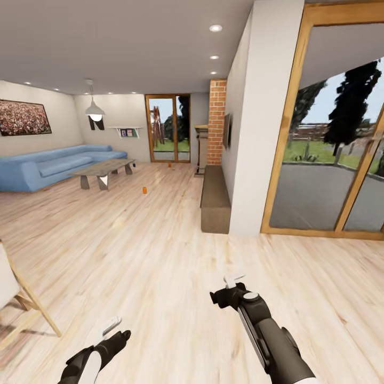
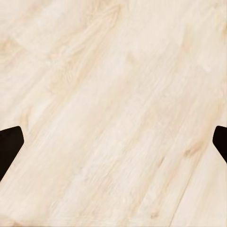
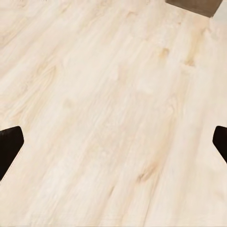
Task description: Put the three can of soda from the living room inside the tash can in the kitchen.
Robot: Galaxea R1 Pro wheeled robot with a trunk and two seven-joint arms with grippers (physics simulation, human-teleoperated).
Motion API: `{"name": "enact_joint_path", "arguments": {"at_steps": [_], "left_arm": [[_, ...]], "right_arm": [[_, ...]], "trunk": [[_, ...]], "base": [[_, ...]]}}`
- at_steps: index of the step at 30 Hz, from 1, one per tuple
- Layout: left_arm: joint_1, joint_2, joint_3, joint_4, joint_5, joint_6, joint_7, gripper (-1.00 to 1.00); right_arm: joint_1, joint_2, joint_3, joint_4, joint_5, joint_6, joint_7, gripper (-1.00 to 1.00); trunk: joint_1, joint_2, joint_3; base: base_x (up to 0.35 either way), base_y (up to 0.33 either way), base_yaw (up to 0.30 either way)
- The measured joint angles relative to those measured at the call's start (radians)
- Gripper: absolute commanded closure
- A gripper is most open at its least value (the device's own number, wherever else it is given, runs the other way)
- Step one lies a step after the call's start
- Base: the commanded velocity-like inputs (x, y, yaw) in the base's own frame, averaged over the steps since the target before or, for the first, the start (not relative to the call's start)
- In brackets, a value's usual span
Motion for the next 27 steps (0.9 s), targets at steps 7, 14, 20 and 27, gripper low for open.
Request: {"name": "enact_joint_path", "arguments": {"at_steps": [7,14,20,27], "left_arm": [[0.000,-0.001,0.000,0.011,-0.001,0.000,0.003,-1.00],[0.000,-0.001,0.000,0.015,-0.003,0.000,0.007,-1.00],[-0.001,-0.001,0.000,0.019,-0.003,0.000,0.010,-1.00],[-0.002,0.000,0.000,0.020,-0.003,0.000,0.011,-1.00]], "right_arm": [[0.001,0.000,0.001,0.000,0.000,0.000,0.000,-1.00],[0.001,0.000,0.002,0.000,0.000,0.000,0.000,-1.00],[0.001,-0.001,0.002,0.000,0.000,0.000,0.002,-1.00],[0.001,-0.002,0.003,0.000,0.000,0.000,0.003,-1.00]], "trunk": [[0.000,0.000,0.000],[0.000,0.000,0.000],[0.000,0.000,0.000],[0.000,0.000,0.000]], "base": [[0.349,0.001,0.297],[0.349,0.000,0.127],[0.349,0.000,0.016],[0.349,0.000,0.001]]}}
